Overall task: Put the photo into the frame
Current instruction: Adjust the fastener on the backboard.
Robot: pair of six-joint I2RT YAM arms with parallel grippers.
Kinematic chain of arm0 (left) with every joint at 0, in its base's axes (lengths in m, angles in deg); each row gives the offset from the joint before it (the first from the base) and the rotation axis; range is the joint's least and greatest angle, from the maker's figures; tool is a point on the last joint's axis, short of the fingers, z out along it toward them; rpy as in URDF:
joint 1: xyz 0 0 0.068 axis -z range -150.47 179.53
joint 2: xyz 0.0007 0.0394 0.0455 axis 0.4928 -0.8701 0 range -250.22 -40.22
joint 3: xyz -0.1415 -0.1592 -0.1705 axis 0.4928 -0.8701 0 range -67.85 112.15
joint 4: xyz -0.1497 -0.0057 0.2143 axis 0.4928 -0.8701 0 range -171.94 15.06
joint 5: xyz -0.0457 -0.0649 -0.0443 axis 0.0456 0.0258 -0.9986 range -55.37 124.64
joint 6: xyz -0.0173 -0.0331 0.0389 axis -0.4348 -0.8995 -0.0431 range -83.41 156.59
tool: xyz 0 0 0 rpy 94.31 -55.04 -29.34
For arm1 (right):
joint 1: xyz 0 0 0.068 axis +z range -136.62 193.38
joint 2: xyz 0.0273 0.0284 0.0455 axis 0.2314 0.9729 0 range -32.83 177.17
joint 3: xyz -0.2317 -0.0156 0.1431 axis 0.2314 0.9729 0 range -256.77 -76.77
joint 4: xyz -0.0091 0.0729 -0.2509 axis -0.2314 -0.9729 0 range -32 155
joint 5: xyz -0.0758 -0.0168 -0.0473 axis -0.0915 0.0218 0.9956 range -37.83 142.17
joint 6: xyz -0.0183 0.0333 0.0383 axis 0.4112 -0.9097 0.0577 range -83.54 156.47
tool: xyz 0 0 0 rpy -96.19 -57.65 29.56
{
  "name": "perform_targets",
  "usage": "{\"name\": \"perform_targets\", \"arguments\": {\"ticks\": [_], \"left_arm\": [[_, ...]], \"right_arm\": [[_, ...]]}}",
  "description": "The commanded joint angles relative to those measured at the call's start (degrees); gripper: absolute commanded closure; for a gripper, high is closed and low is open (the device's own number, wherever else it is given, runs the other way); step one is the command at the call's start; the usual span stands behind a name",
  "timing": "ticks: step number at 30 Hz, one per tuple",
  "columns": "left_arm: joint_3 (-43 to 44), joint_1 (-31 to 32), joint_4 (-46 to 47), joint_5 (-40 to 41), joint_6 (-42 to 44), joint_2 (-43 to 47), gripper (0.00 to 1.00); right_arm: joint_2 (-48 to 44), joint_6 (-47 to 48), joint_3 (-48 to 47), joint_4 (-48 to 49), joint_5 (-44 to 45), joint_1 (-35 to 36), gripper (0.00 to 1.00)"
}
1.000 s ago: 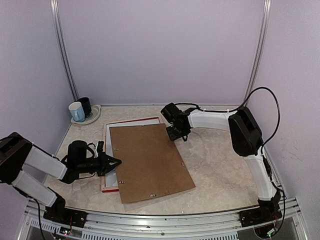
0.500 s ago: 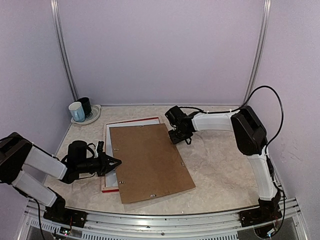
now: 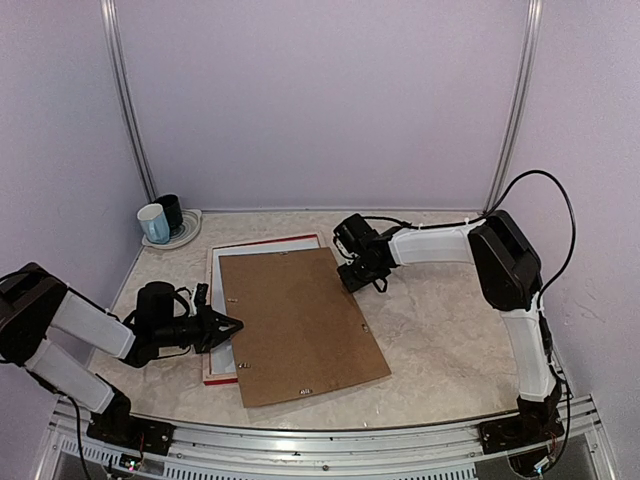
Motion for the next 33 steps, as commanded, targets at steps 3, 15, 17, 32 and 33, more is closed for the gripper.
{"name": "perform_targets", "arguments": {"ticks": [3,15,17,32,33], "left_arm": [[-0.8,-0.3,-7.6,4.8,6.8,-1.9,0.96],[-0.8,-0.6,-7.7,4.8,7.2,-2.1,0.95],[-0.9,-0.7,-7.7,4.7,7.2,-2.0,0.95],[-0.5,-1.8,-9.9,5.0,8.2,-0.9,0.92],[-0.5,-1.9,-10.1,5.1,8.1,-0.7,0.91]], "right_arm": [[-1.1,1.0,-2.0,-0.8,3.6,0.6,0.63],[-5.4,2.9,3.2,1.7,-1.6,0.1,0.62],[-6.1,1.4,3.5,-0.3,-4.6,-1.3,0.62],[-17.9,-9.2,19.8,6.9,-44.0,-12.4,0.57],[-17.5,-9.5,20.0,7.3,-45.8,-12.6,0.57]]}}
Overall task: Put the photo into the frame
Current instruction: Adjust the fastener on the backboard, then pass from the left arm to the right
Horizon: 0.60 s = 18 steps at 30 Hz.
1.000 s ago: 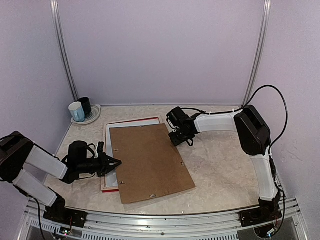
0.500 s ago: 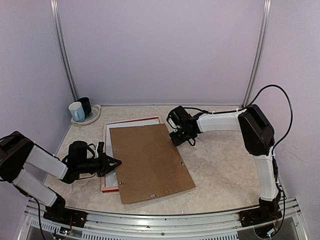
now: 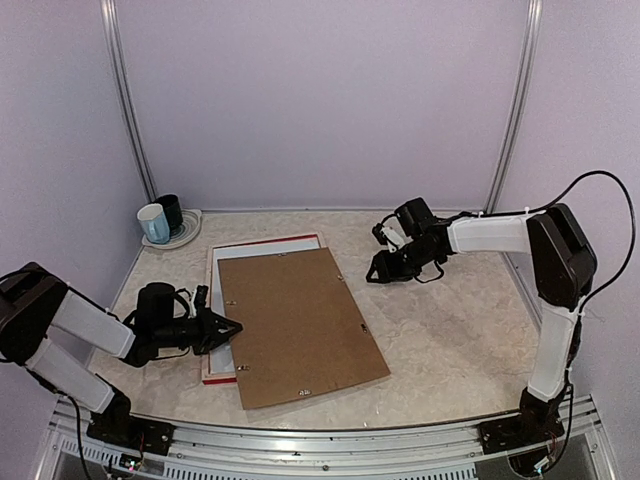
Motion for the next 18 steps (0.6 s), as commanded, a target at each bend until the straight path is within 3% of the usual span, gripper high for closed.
{"name": "perform_targets", "arguments": {"ticks": [1,6,18], "left_arm": [[-0.5,-1.1,-8.7,5.6,6.4,-0.2,0.90],[-0.3,-1.2,-10.3,6.2,6.8,1.1,0.84],[0.5,-1.4,-12.5,6.8,7.2,2.6,0.81]], "right_arm": [[-0.2,-4.2,2.2,4.3,-16.1,-1.0,0.56],[3.3,-7.0,3.4,8.2,-23.7,-1.1,0.56],[10.1,-12.7,5.9,17.8,-31.9,-1.2,0.56]]}}
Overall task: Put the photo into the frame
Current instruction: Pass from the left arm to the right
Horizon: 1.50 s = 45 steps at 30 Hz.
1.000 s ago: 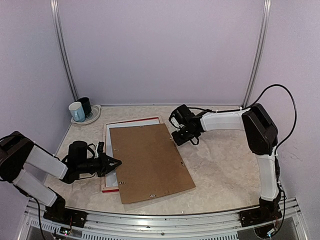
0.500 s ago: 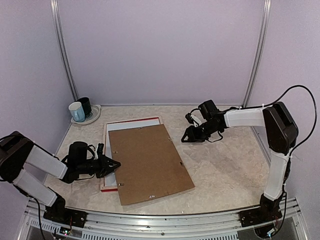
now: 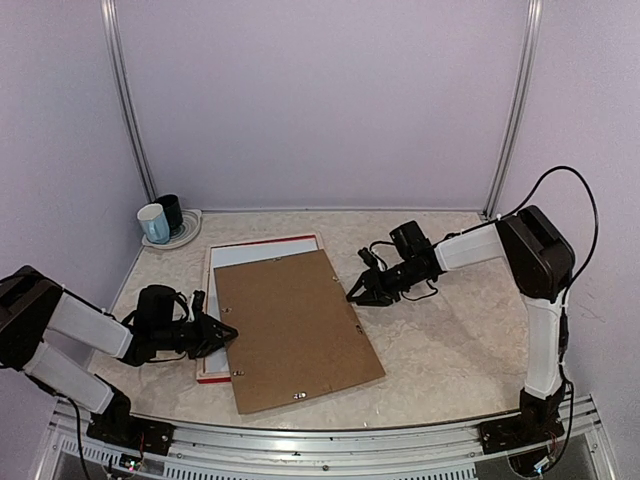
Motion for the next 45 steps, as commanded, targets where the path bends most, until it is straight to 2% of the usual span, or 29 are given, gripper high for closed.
{"name": "perform_targets", "arguments": {"ticks": [1,7,9,13,20,27,31,45], "left_arm": [[0.6,-0.7,-4.9,4.3,3.5,0.5,0.81],[0.7,-0.6,-4.8,4.4,3.4,0.3,0.80],[0.7,-0.7,-4.8,4.4,3.3,0.3,0.80],[0.7,-0.7,-4.8,4.4,3.4,0.3,0.80],[0.7,-0.7,-4.9,4.2,3.3,0.3,0.80],[0.9,-0.6,-5.0,4.2,3.4,0.2,0.80],[1.3,-0.6,-5.1,4.1,3.3,0.1,0.80],[1.6,-0.5,-5.6,4.1,3.1,0.1,0.80]], "right_arm": [[2.0,-2.9,1.7,5.2,-5.2,-0.2,0.57],[3.8,-3.8,2.2,7.1,-8.4,-0.2,0.62],[4.3,-4.5,2.6,8.6,-9.5,-0.2,0.67],[5.1,-5.7,3.2,10.7,-11.3,-0.2,0.84],[6.1,-8.6,5.5,16.4,-16.8,-0.8,1.00],[6.4,-11.1,7.0,20.0,-20.2,-1.2,1.00],[6.0,-12.4,7.6,22.1,-21.8,-1.2,0.94],[3.4,-15.4,9.7,26.5,-23.9,-1.1,0.86]]}}
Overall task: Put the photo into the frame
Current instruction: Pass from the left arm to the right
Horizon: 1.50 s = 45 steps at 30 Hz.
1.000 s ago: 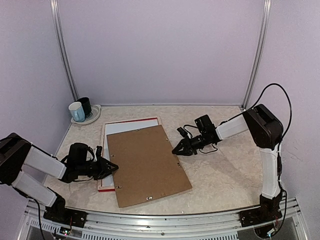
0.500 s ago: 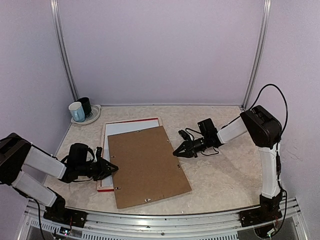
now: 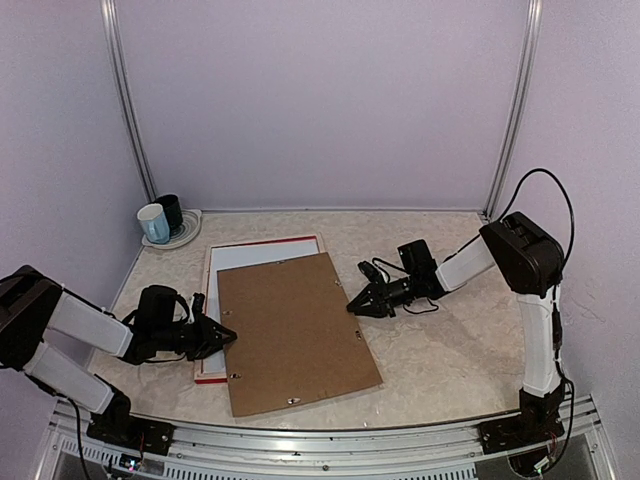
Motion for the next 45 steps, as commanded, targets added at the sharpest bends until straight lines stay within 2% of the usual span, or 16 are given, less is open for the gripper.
{"name": "perform_targets", "arguments": {"ticks": [1,14,23,35,45], "left_arm": [[1.0,-0.3,-2.1,3.3,2.4,0.2,0.80],[1.2,0.4,-2.0,3.8,2.1,-0.1,0.80],[1.1,0.8,-1.9,4.0,1.9,-0.1,0.80],[1.0,1.6,-1.1,4.0,1.4,-0.4,0.80],[0.9,1.7,-1.3,4.2,1.6,-0.2,0.80]], "right_arm": [[-2.1,-1.2,1.1,2.3,-3.8,0.5,0.86],[-5.3,-1.4,1.2,1.6,-3.6,1.0,0.84],[-6.3,2.7,0.0,-4.3,-1.8,1.3,0.85],[-4.1,-0.8,-1.4,0.9,-3.4,4.5,0.84],[-3.7,-11.4,2.4,15.6,-6.9,4.7,0.83]]}}
